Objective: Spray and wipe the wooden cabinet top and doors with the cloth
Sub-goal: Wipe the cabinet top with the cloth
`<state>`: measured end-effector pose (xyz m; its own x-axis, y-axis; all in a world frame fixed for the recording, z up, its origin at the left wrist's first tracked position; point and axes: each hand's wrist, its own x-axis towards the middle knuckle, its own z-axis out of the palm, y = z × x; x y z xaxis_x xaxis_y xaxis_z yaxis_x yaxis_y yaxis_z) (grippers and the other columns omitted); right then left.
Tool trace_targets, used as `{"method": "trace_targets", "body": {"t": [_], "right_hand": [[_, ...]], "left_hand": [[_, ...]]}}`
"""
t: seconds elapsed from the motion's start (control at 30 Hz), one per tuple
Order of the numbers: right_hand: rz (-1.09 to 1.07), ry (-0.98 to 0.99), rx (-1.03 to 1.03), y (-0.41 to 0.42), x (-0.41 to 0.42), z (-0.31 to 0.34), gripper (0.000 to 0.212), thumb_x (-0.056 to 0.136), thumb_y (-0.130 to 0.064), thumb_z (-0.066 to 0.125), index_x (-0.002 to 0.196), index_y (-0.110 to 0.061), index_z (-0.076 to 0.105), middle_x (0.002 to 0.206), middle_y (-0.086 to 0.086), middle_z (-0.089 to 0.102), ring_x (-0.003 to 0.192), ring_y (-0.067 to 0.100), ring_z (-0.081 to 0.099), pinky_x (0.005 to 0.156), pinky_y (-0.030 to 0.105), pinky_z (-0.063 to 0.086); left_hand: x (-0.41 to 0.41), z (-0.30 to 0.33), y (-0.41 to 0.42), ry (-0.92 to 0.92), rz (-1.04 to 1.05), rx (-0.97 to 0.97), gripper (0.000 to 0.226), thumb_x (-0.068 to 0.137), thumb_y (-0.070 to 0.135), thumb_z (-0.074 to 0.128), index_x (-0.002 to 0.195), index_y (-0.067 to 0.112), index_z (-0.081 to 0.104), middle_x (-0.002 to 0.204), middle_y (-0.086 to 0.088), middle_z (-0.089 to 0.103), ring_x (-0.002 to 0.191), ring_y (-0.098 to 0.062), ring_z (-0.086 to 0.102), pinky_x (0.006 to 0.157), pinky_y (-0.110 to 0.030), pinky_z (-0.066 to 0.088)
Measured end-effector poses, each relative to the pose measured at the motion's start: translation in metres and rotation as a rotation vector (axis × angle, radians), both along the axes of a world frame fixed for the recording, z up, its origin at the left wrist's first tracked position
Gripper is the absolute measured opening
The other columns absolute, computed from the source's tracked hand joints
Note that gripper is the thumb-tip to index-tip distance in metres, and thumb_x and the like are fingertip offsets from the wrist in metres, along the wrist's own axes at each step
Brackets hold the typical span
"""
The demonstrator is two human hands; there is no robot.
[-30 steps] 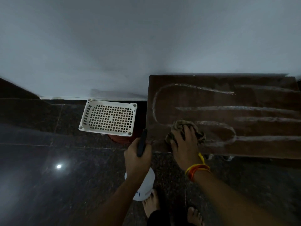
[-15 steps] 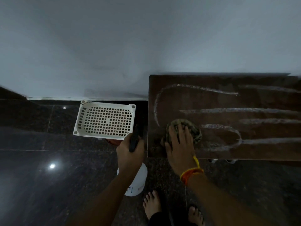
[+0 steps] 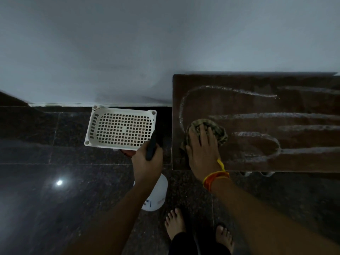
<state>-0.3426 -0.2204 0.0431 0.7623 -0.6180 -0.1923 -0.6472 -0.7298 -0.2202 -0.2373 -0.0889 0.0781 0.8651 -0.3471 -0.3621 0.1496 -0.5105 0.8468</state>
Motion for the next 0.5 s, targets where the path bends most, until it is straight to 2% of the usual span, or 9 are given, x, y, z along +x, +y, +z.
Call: {"method": "trace_targets", "body": {"t": [0.13, 0.2, 0.37, 0.5], "right_hand": [[0.004, 0.019, 0.039, 0.041, -0.024, 0.006, 0.059, 0.090, -0.030, 0.059, 0.143, -0.016, 0.039, 0.149, 0.019, 0.036, 0.136, 0.045, 0.031, 0.108, 0.058, 0.033], [-0.014, 0.008, 0.040, 0.043, -0.023, 0.003, 0.057, 0.088, -0.029, 0.062, 0.140, -0.017, 0.043, 0.146, 0.019, 0.040, 0.134, 0.046, 0.035, 0.105, 0.059, 0.036], [0.009, -0.078, -0.020, 0.018, 0.023, -0.010, 0.052, 0.096, -0.033, 0.044, 0.145, -0.018, 0.033, 0.152, 0.018, 0.028, 0.140, 0.043, 0.022, 0.113, 0.054, 0.022], [-0.007, -0.068, 0.002, 0.026, 0.024, -0.010, 0.053, 0.099, -0.035, 0.036, 0.148, -0.020, 0.025, 0.156, 0.016, 0.020, 0.143, 0.042, 0.012, 0.117, 0.053, 0.015]], "left_hand": [[0.005, 0.004, 0.002, 0.020, 0.039, -0.005, 0.018, 0.094, 0.014, 0.058, 0.081, 0.001, 0.060, 0.064, -0.026, 0.054, 0.053, -0.025, 0.048, 0.052, -0.037, 0.042], [0.009, 0.003, 0.001, 0.017, 0.041, -0.005, 0.019, 0.093, 0.015, 0.059, 0.077, 0.004, 0.060, 0.060, -0.020, 0.052, 0.051, -0.024, 0.048, 0.051, -0.038, 0.042], [0.020, -0.004, -0.004, -0.033, 0.069, -0.009, 0.020, 0.091, 0.020, 0.060, 0.073, 0.011, 0.061, 0.072, -0.029, 0.061, 0.062, -0.046, 0.060, 0.056, -0.054, 0.054], [0.025, 0.003, -0.005, -0.024, 0.069, -0.029, 0.023, 0.090, 0.021, 0.059, 0.068, 0.027, 0.056, 0.078, -0.031, 0.061, 0.062, -0.046, 0.059, 0.054, -0.051, 0.055]]}}
